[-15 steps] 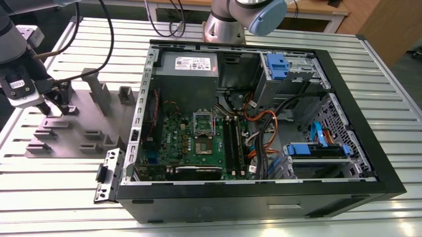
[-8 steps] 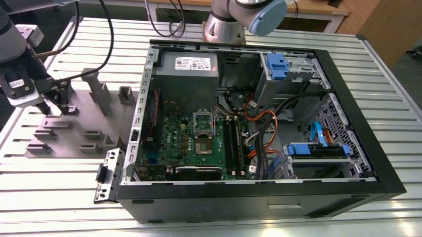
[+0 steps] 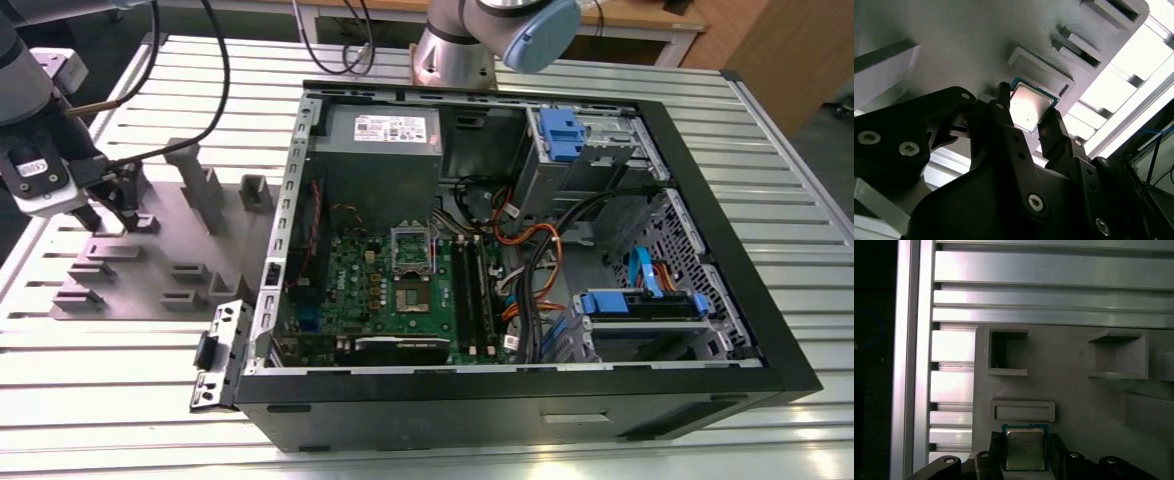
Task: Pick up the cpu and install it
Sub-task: 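Pick up the cpu and move it towards the insertion slot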
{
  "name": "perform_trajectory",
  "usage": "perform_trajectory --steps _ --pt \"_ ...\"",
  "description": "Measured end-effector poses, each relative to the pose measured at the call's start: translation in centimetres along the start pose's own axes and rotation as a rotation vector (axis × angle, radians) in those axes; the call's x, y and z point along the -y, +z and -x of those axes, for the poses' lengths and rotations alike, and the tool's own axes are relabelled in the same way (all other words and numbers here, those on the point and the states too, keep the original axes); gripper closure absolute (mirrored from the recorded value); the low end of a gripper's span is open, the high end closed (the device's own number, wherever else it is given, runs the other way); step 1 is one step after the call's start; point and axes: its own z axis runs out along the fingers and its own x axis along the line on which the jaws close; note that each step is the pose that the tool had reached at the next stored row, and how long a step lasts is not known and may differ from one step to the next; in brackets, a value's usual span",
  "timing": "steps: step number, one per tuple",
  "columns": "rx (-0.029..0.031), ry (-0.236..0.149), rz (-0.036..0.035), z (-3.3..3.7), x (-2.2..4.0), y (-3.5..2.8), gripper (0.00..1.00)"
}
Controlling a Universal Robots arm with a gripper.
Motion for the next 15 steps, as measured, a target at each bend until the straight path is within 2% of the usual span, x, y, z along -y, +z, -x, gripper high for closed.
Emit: perform_trajectory --steps 15 --pt "0.0 0.0 0.0 0.01 -0.01 -0.36 0.53"
